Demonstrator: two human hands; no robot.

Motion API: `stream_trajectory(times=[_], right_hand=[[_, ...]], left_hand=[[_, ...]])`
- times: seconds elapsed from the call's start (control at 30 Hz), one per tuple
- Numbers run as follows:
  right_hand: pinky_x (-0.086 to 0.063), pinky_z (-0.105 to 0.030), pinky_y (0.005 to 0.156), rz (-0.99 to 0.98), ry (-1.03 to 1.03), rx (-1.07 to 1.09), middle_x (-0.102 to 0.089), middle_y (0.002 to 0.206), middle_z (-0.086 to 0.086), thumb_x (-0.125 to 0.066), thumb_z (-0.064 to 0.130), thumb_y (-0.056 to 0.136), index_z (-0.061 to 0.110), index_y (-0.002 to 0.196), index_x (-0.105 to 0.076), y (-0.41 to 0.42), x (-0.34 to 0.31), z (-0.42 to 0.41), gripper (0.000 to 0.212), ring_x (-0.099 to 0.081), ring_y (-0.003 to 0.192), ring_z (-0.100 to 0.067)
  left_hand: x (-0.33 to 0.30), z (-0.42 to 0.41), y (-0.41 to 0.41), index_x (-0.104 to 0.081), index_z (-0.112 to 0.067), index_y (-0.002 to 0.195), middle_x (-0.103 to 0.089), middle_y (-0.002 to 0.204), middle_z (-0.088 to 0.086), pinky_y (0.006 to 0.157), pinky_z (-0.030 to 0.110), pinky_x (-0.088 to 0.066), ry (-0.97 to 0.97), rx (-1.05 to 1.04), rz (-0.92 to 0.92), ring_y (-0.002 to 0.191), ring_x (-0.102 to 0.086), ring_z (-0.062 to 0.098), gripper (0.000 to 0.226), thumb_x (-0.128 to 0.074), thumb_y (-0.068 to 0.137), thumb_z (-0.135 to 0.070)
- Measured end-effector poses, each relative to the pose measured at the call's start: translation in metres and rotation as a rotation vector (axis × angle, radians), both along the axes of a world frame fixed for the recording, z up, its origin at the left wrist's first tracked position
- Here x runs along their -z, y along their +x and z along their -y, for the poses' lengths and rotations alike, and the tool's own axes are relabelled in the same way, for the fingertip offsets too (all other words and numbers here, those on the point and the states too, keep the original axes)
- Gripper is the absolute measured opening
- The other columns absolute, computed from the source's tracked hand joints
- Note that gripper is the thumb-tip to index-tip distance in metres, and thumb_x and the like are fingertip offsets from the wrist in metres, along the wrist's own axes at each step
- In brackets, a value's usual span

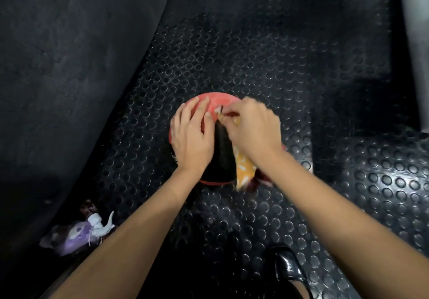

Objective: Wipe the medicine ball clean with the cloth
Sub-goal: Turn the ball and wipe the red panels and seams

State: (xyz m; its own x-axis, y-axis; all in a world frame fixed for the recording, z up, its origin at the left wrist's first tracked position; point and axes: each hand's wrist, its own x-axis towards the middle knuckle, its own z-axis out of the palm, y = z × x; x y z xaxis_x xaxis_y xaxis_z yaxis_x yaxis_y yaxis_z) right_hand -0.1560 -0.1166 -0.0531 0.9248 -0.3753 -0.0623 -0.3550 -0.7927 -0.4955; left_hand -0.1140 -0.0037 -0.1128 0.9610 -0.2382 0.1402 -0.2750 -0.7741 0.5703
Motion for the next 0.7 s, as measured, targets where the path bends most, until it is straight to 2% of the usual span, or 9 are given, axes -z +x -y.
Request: stream_trajectory(times=[0.1,0.27,0.37,0.47,0.6,0.7], right_hand=[[-0.043,-0.029,0.075,-0.044,0.012,0.138,-0.066,0.110,0.004,-0.057,0.031,0.091,0.031,0.105,-0.069,0.022,0.006,0.016,0.019,-0.063,0.098,-0.023],[-0.043,-0.029,0.074,-0.016,-0.023,-0.033,-0.062,0.113,0.005,-0.052,0.035,0.094,0.032,0.110,-0.067,-0.005,0.001,-0.004,0.022,-0.060,0.100,-0.020],[-0.039,-0.026,0.072,-0.053,-0.047,0.058,-0.064,0.112,0.005,-0.056,0.033,0.092,0.033,0.107,-0.069,0.011,0.007,0.019,0.019,-0.061,0.099,-0.022],[-0.042,-0.029,0.079,-0.090,0.072,0.180,-0.065,0.113,0.004,-0.058,0.031,0.090,0.035,0.104,-0.069,0.021,0.010,0.030,0.018,-0.061,0.103,-0.024],[-0.040,-0.027,0.074,-0.012,0.049,0.013,-0.062,0.113,0.007,-0.055,0.034,0.093,0.035,0.108,-0.068,-0.010,0.005,0.000,0.020,-0.061,0.098,-0.019],[-0.041,-0.027,0.076,-0.048,0.067,0.108,-0.065,0.111,0.008,-0.059,0.033,0.090,0.036,0.104,-0.069,0.007,0.007,0.017,0.017,-0.062,0.098,-0.019]], left_hand=[[-0.001,0.006,-0.004,-0.055,-0.024,0.133,-0.048,0.141,-0.006,0.113,0.041,-0.026,0.007,-0.017,0.002,0.134,-0.035,0.020,0.056,-0.024,0.091,-0.043],[-0.002,0.006,0.005,-0.056,-0.024,0.132,-0.050,0.139,-0.007,0.111,0.043,-0.030,-0.026,-0.022,-0.019,0.133,-0.037,0.018,0.057,-0.023,0.090,-0.043],[0.000,0.004,0.002,-0.057,-0.025,0.131,-0.050,0.138,-0.007,0.109,0.044,-0.033,-0.025,-0.005,-0.003,0.131,-0.038,0.019,0.053,-0.027,0.091,-0.041],[0.003,0.003,-0.003,-0.059,-0.026,0.129,-0.052,0.136,-0.008,0.109,0.043,-0.033,-0.042,-0.033,0.012,0.130,-0.040,0.019,0.050,-0.029,0.092,-0.040],[0.002,-0.003,0.000,-0.057,-0.027,0.130,-0.051,0.137,-0.010,0.107,0.045,-0.034,-0.070,-0.057,-0.012,0.130,-0.039,0.018,0.053,-0.026,0.090,-0.042],[0.004,-0.006,-0.006,-0.057,-0.028,0.131,-0.050,0.138,-0.012,0.106,0.046,-0.035,-0.089,-0.068,-0.018,0.130,-0.038,0.017,0.052,-0.027,0.090,-0.043]])
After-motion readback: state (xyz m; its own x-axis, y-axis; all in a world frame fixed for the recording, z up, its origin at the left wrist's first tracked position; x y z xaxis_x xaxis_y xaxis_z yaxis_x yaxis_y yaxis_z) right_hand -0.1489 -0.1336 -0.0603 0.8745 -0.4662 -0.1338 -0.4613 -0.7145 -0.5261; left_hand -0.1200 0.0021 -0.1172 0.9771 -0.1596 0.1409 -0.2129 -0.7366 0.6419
